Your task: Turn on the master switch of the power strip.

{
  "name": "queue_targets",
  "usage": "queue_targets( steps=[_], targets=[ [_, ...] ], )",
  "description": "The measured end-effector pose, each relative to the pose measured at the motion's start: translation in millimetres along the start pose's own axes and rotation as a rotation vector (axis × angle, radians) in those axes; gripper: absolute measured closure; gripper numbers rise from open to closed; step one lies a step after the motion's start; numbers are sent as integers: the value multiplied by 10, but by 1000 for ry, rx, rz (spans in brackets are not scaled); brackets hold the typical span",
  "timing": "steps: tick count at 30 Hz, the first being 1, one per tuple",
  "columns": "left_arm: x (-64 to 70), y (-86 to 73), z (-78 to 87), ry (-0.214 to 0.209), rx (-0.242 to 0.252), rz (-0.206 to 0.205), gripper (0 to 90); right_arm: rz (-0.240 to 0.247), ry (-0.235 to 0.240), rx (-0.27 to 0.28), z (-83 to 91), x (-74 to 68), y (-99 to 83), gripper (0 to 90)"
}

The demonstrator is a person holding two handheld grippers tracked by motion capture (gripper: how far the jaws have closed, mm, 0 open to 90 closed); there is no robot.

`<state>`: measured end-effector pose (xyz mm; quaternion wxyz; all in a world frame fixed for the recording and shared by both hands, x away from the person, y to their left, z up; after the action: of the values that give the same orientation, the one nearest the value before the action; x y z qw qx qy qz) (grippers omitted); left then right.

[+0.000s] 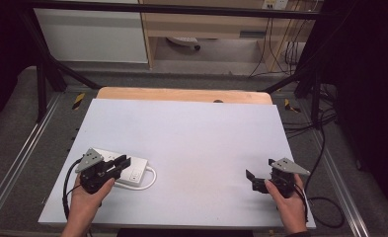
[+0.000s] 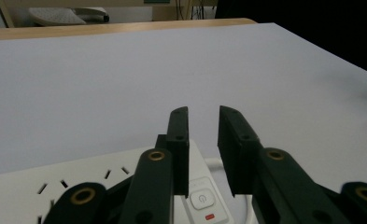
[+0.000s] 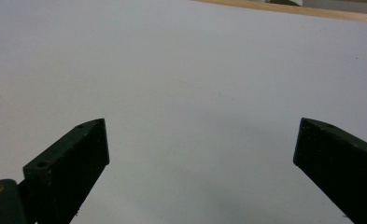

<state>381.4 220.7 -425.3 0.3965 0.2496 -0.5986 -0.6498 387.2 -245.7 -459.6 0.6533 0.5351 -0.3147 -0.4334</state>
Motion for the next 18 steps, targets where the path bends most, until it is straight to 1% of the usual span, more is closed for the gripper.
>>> queue_targets(
  steps=[1,2,3,8,9,18],
  targets=[
    [9,-26,-8,-2,-11,-6,778,0,0,1,-2,-3,-1,39],
    [9,-26,-8,-2,-11,-6,787,1,1,0,-2,-2,-1,39],
    [26,-47,-12,-13,-19,8,797,1,0,-3,-3,-2,-6,39],
    [17,-63,-12,-16,-24,12,850,15,11,-15,-33,-30,-26,38],
    [11,-82,-14,-22,-33,16,858,14,12,-14,-36,-38,-20,38],
    [19,-131,-34,-39,-62,26,900,13,13,-16,-34,-37,-24,37]
  ],
)
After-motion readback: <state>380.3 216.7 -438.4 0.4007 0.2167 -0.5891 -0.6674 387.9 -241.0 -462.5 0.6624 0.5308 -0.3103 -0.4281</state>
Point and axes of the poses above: each handheld gripper's, and its own axes: z roughly backward along the jaws, y roughly out of its top, x roughly to its right, the point moved 6 cm from there along -z, roughly forward along the jaws, and after that the axes turned 15 degrees about x, right-handed, at the moved point
